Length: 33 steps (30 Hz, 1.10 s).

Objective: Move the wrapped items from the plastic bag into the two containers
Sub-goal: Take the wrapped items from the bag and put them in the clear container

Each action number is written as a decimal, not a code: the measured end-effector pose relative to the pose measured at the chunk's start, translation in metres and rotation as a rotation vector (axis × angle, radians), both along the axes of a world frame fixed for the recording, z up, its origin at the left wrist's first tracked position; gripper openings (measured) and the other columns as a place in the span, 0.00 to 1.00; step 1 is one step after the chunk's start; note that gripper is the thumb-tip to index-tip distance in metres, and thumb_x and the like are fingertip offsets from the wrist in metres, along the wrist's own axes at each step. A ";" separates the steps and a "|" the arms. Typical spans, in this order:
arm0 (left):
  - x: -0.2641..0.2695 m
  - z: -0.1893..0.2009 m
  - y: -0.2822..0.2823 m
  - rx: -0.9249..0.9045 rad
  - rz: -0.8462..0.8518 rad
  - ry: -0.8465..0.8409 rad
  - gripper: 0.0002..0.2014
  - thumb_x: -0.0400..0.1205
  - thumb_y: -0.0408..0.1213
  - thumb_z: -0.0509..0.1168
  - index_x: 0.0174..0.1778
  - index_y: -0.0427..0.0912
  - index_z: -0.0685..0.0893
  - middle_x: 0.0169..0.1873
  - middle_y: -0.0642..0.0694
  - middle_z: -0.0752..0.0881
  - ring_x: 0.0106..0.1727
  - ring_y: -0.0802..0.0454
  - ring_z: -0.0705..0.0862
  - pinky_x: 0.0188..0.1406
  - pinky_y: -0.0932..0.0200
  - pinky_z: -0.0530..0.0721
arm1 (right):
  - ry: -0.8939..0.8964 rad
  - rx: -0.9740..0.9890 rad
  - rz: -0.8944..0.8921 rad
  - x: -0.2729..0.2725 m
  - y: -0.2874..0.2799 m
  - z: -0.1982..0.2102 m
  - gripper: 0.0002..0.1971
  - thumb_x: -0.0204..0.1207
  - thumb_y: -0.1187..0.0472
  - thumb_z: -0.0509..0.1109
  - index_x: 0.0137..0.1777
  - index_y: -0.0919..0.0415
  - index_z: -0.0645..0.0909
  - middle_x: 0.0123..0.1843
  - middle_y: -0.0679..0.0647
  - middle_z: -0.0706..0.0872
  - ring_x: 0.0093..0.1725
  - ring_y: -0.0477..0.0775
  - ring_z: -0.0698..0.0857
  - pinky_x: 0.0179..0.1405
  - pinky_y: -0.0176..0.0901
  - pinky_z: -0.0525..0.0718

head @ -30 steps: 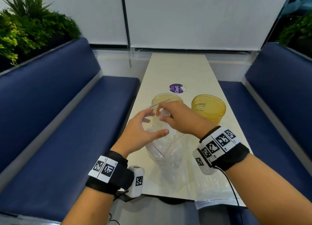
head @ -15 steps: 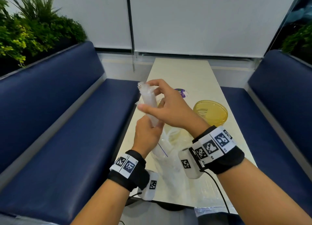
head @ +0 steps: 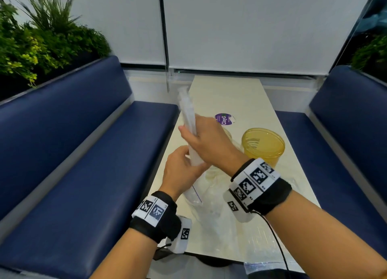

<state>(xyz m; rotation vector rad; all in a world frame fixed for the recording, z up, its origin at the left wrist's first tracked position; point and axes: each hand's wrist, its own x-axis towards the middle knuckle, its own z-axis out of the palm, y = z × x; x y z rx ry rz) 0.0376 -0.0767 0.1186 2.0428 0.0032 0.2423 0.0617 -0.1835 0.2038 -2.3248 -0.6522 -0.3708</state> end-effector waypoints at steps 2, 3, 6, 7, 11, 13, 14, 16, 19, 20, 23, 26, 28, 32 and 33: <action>-0.004 -0.002 0.006 0.063 -0.006 0.038 0.26 0.65 0.59 0.82 0.52 0.52 0.84 0.43 0.57 0.89 0.39 0.63 0.87 0.39 0.55 0.88 | -0.043 0.055 0.000 0.004 -0.003 0.028 0.15 0.86 0.51 0.65 0.46 0.63 0.82 0.37 0.56 0.87 0.37 0.61 0.85 0.41 0.56 0.84; -0.006 -0.005 0.011 0.093 -0.001 0.053 0.28 0.62 0.62 0.82 0.52 0.54 0.83 0.45 0.59 0.89 0.42 0.62 0.88 0.41 0.53 0.89 | -0.076 0.089 -0.008 0.006 -0.005 0.043 0.17 0.86 0.52 0.64 0.44 0.65 0.83 0.36 0.57 0.88 0.38 0.61 0.86 0.42 0.57 0.84; -0.011 -0.012 0.029 0.137 0.012 0.096 0.27 0.64 0.55 0.85 0.54 0.58 0.82 0.52 0.64 0.86 0.45 0.64 0.88 0.44 0.56 0.89 | -0.177 0.244 -0.023 0.016 -0.015 0.088 0.16 0.86 0.53 0.64 0.43 0.63 0.85 0.35 0.49 0.89 0.38 0.49 0.88 0.46 0.50 0.86; -0.013 -0.014 0.035 0.137 0.023 0.107 0.25 0.65 0.51 0.86 0.54 0.58 0.82 0.53 0.64 0.85 0.45 0.65 0.88 0.45 0.58 0.88 | -0.208 0.297 -0.027 0.020 -0.020 0.100 0.16 0.86 0.52 0.64 0.44 0.62 0.85 0.34 0.47 0.88 0.37 0.45 0.88 0.45 0.46 0.86; -0.017 -0.021 0.052 0.135 0.074 0.131 0.21 0.70 0.39 0.84 0.56 0.56 0.84 0.53 0.64 0.86 0.41 0.61 0.90 0.50 0.55 0.88 | -0.286 0.408 -0.083 0.049 -0.036 0.113 0.12 0.87 0.51 0.64 0.48 0.59 0.81 0.37 0.50 0.88 0.36 0.40 0.86 0.39 0.34 0.84; -0.018 -0.024 0.057 0.123 0.098 0.149 0.20 0.72 0.35 0.80 0.56 0.56 0.84 0.54 0.64 0.86 0.40 0.57 0.90 0.48 0.48 0.91 | -0.264 0.365 -0.161 0.070 -0.042 0.099 0.15 0.86 0.49 0.63 0.51 0.61 0.82 0.40 0.53 0.89 0.39 0.48 0.87 0.41 0.42 0.84; -0.018 -0.025 0.058 0.124 0.105 0.151 0.20 0.73 0.33 0.79 0.56 0.56 0.84 0.55 0.63 0.87 0.41 0.56 0.90 0.48 0.47 0.92 | -0.232 0.323 -0.199 0.081 -0.044 0.086 0.17 0.86 0.47 0.63 0.52 0.62 0.82 0.42 0.55 0.89 0.41 0.51 0.87 0.42 0.45 0.84; -0.018 -0.026 0.061 0.132 0.104 0.138 0.19 0.73 0.32 0.77 0.57 0.54 0.85 0.55 0.62 0.87 0.41 0.54 0.89 0.50 0.49 0.91 | -0.138 0.251 -0.259 0.100 -0.047 0.053 0.19 0.85 0.44 0.63 0.54 0.61 0.82 0.44 0.55 0.90 0.43 0.55 0.87 0.44 0.47 0.85; -0.016 -0.024 0.064 0.124 0.095 0.132 0.19 0.74 0.31 0.77 0.59 0.53 0.85 0.55 0.62 0.87 0.41 0.52 0.89 0.52 0.50 0.91 | 0.015 0.171 -0.323 0.115 -0.044 0.003 0.29 0.80 0.36 0.61 0.59 0.62 0.83 0.48 0.58 0.91 0.47 0.61 0.89 0.49 0.57 0.88; -0.014 -0.023 0.065 0.127 0.091 0.128 0.19 0.75 0.31 0.77 0.59 0.53 0.85 0.56 0.62 0.87 0.42 0.52 0.89 0.53 0.51 0.91 | 0.051 0.159 -0.327 0.117 -0.043 -0.010 0.30 0.79 0.34 0.62 0.60 0.62 0.83 0.49 0.59 0.91 0.48 0.63 0.89 0.50 0.58 0.88; -0.010 -0.021 0.066 0.140 0.087 0.111 0.18 0.77 0.33 0.77 0.60 0.53 0.86 0.55 0.63 0.87 0.44 0.54 0.89 0.53 0.56 0.90 | 0.152 0.155 -0.338 0.121 -0.042 -0.040 0.25 0.80 0.39 0.70 0.55 0.64 0.84 0.47 0.62 0.91 0.48 0.65 0.89 0.49 0.59 0.88; -0.008 -0.019 0.068 0.133 0.098 0.097 0.17 0.79 0.33 0.75 0.61 0.54 0.86 0.54 0.63 0.87 0.45 0.58 0.88 0.46 0.68 0.83 | 0.266 0.094 -0.375 0.124 -0.044 -0.060 0.25 0.74 0.38 0.76 0.47 0.64 0.84 0.39 0.61 0.91 0.42 0.62 0.90 0.49 0.58 0.89; -0.008 -0.016 0.069 0.125 0.107 0.092 0.16 0.80 0.32 0.73 0.61 0.55 0.86 0.54 0.63 0.88 0.47 0.61 0.86 0.43 0.74 0.77 | 0.333 0.019 -0.389 0.126 -0.046 -0.067 0.29 0.71 0.35 0.77 0.51 0.64 0.85 0.35 0.55 0.90 0.36 0.54 0.91 0.50 0.55 0.89; -0.008 -0.008 0.070 0.094 0.109 0.089 0.15 0.82 0.31 0.70 0.61 0.53 0.87 0.53 0.64 0.87 0.48 0.60 0.87 0.43 0.77 0.75 | 0.387 -0.001 -0.442 0.127 -0.052 -0.068 0.36 0.66 0.32 0.79 0.64 0.59 0.84 0.31 0.46 0.88 0.32 0.43 0.90 0.48 0.45 0.85; -0.008 -0.005 0.070 0.087 0.107 0.090 0.15 0.83 0.31 0.70 0.61 0.53 0.87 0.52 0.65 0.87 0.47 0.62 0.86 0.43 0.76 0.77 | 0.383 -0.002 -0.457 0.126 -0.053 -0.067 0.37 0.65 0.32 0.80 0.66 0.58 0.83 0.37 0.46 0.88 0.37 0.46 0.91 0.50 0.45 0.85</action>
